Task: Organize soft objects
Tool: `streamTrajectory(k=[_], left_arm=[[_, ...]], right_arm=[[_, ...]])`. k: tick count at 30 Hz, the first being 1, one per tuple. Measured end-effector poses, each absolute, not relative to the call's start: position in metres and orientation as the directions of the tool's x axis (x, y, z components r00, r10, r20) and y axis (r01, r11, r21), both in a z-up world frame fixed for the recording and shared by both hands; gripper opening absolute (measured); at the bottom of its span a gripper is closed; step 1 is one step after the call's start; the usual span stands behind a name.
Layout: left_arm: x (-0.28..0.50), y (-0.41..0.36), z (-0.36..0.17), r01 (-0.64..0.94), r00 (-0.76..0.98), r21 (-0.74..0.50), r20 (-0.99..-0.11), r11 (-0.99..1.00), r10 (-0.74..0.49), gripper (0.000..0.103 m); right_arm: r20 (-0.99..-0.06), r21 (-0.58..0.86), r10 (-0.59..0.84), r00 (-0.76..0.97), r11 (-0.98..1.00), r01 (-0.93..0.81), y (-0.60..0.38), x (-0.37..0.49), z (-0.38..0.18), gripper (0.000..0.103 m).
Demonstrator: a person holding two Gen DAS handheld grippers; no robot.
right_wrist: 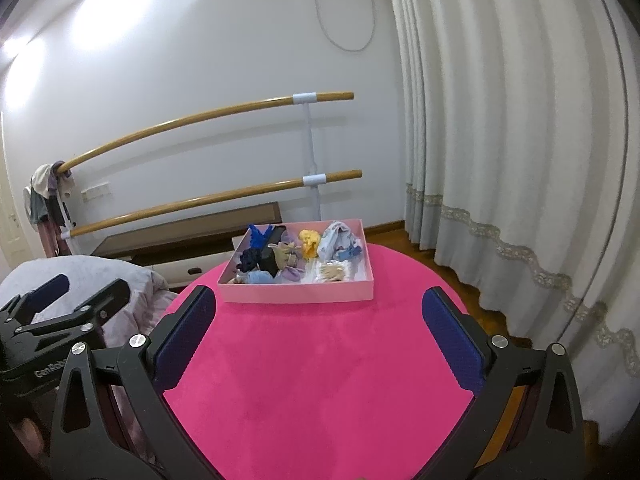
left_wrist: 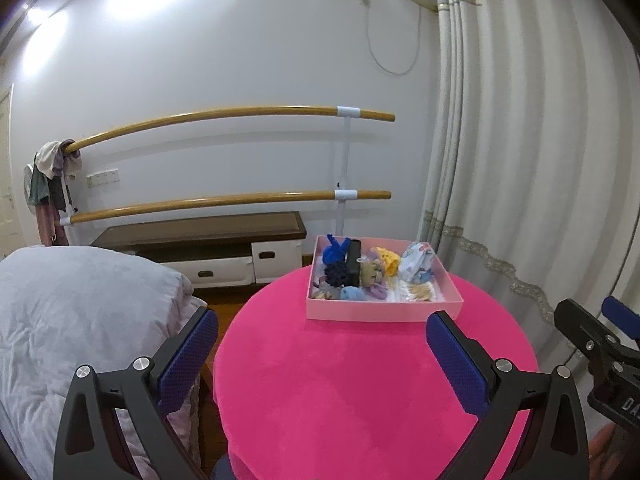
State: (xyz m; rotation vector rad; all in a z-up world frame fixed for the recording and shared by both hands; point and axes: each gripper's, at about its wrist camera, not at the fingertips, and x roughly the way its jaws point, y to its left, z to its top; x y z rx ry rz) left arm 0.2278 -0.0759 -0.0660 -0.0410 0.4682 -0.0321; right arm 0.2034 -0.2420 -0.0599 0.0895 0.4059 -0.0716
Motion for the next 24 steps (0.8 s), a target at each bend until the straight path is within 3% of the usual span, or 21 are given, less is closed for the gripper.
streamTrajectory(k=[24], left_arm=[[0.215,-0.076,-0.059,0.035,0.905,-0.008,-0.423,0.999,-0.035,0.103]], right_arm=[[-0.402,0.065,-0.057,0.914,0.994,0.091,-0.243,0.199,-0.061,0.103]])
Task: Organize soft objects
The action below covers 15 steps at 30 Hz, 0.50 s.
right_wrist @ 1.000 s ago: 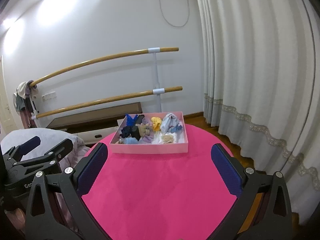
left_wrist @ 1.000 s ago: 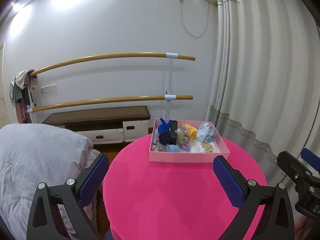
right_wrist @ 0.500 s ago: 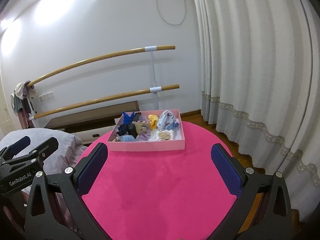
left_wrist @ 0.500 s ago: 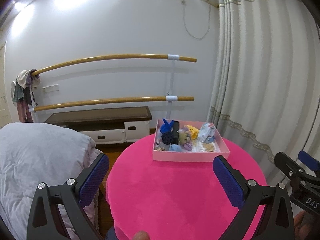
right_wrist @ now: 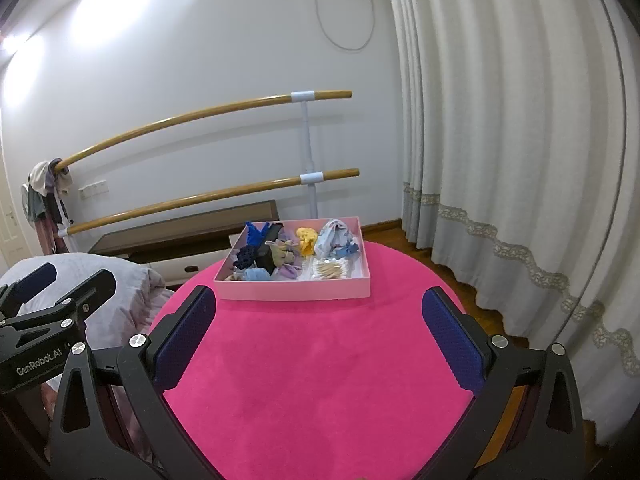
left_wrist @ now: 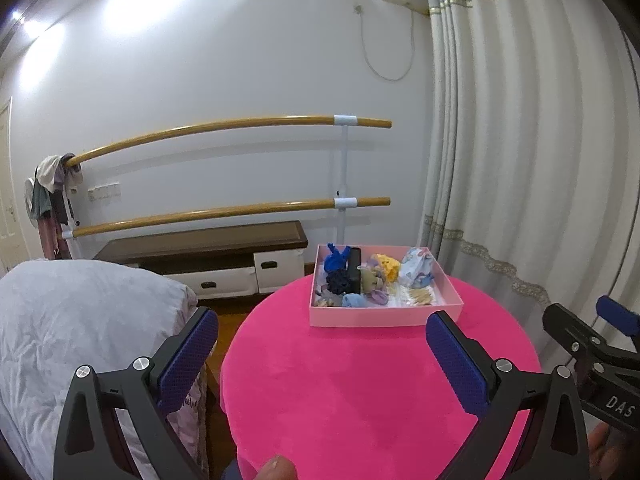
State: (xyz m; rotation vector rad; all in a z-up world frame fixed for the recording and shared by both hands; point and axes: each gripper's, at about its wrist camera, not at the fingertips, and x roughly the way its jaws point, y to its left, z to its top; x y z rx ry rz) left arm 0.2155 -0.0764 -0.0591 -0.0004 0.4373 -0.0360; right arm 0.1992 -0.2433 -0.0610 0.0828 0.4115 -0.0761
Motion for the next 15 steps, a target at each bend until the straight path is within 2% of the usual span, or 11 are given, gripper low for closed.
streamTrajectory(k=[15], left_arm=[[0.2169,-0.0747,-0.0581,0.065,0.904,-0.032,-0.422,0.997,-0.073,0.103]], right_arm=[[-0.406,0.066,-0.057,0.912,0.994,0.091,-0.2426,0.1995,-0.0635,0.103]])
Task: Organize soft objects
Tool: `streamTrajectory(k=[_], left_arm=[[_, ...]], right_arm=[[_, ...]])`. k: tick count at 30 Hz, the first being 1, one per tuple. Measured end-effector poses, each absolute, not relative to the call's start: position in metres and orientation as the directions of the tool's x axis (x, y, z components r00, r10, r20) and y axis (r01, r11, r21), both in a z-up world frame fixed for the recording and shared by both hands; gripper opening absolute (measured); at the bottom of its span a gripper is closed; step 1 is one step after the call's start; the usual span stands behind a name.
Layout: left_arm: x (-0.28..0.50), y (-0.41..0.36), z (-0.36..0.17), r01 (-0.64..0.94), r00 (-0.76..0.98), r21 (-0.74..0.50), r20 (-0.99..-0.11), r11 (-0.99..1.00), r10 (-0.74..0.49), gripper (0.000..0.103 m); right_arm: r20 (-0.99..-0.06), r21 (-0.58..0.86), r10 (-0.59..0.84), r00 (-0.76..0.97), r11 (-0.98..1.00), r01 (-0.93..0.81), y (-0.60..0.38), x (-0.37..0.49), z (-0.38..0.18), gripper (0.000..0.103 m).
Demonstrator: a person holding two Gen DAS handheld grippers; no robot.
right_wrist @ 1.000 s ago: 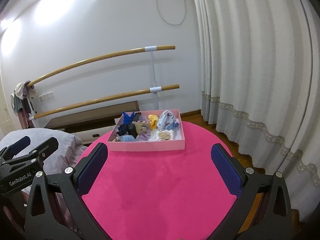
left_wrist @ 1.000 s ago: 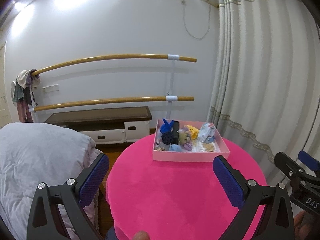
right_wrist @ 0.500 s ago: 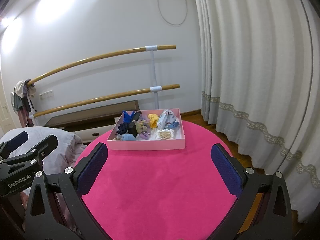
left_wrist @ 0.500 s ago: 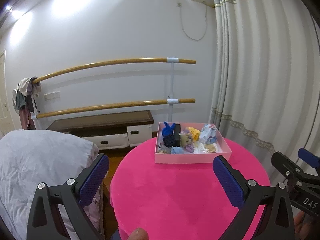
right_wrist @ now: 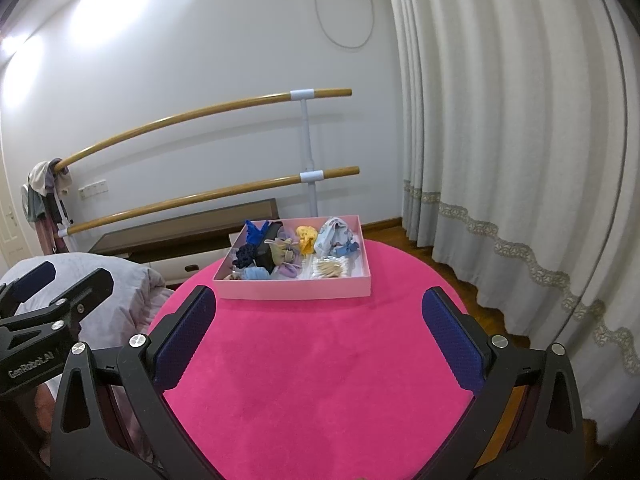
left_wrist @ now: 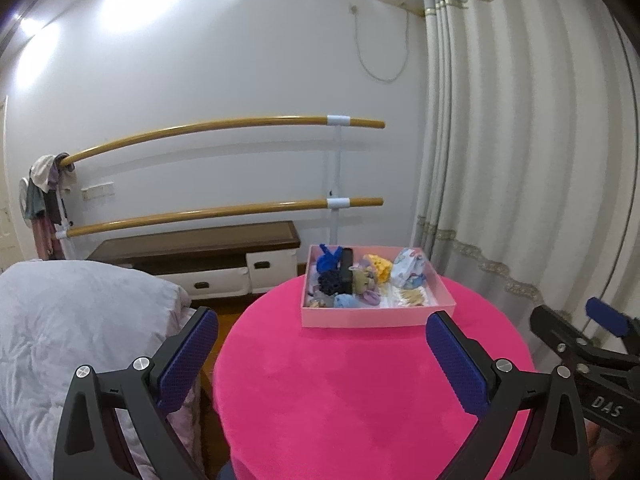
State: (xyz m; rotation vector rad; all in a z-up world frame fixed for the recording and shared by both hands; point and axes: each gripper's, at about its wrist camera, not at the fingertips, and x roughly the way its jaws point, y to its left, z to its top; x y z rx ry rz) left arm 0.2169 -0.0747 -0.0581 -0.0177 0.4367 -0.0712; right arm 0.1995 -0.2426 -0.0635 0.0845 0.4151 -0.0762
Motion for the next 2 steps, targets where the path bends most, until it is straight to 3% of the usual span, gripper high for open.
streamTrajectory(k=[2], left_arm=[[0.2169,-0.0756,-0.06,0.065,0.904,-0.029,-0.422,0.997,-0.071,0.103]], right_arm=[[-0.406,0.067,-0.057,0.912,0.994,0.092,-0.2429,0.1996,-0.0638,0.103]])
